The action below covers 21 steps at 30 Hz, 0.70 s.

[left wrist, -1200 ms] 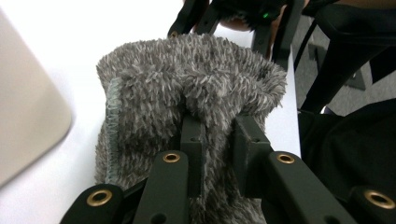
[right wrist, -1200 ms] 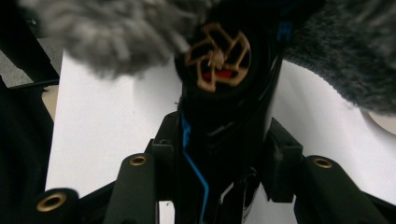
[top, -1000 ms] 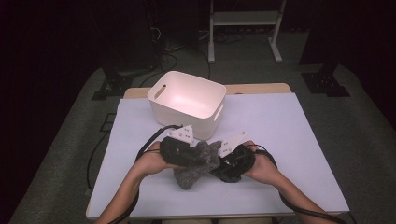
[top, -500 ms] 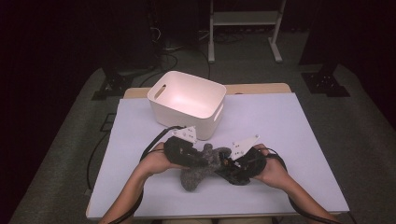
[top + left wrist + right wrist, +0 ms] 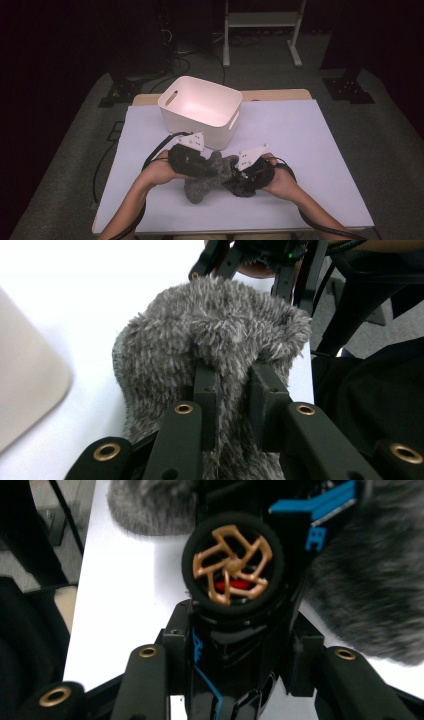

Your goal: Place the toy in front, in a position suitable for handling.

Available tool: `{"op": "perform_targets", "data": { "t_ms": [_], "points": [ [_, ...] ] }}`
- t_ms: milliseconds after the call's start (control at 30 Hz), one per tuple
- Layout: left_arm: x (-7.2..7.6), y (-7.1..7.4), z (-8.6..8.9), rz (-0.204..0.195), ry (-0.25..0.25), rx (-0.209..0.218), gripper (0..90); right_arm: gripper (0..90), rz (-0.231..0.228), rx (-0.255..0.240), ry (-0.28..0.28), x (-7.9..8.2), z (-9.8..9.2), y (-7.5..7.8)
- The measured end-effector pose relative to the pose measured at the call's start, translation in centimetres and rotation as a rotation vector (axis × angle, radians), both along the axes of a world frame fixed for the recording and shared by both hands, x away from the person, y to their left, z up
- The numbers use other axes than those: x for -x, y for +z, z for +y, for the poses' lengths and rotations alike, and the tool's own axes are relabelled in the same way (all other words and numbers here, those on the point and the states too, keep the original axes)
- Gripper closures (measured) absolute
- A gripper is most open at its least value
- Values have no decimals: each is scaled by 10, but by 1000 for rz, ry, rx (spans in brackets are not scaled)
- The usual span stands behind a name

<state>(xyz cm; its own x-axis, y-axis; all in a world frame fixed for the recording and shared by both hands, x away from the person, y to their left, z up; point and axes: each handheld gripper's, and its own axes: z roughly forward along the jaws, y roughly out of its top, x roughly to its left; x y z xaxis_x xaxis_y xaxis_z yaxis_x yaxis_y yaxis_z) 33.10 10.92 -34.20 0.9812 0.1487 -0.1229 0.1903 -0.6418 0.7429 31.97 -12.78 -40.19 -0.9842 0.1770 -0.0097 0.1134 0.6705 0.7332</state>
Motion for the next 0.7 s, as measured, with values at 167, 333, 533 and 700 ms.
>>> {"op": "perform_targets", "data": {
  "t_ms": [167, 333, 533, 700],
  "points": [
    [0, -6, -5, 6, -6, -24, 766, 553, 3, 6, -6, 1, -8, 0],
    [-1, -9, -8, 16, -14, -18, 765, 552, 10, 9, -12, 3, -15, 0],
    [-1, 7, -9, -19, -18, -16, 766, 555, -17, 26, -12, 3, -10, 6],
    [1, 23, -3, -50, -9, -25, 765, 553, -8, -49, -9, -3, 4, 8]
  ]
}}
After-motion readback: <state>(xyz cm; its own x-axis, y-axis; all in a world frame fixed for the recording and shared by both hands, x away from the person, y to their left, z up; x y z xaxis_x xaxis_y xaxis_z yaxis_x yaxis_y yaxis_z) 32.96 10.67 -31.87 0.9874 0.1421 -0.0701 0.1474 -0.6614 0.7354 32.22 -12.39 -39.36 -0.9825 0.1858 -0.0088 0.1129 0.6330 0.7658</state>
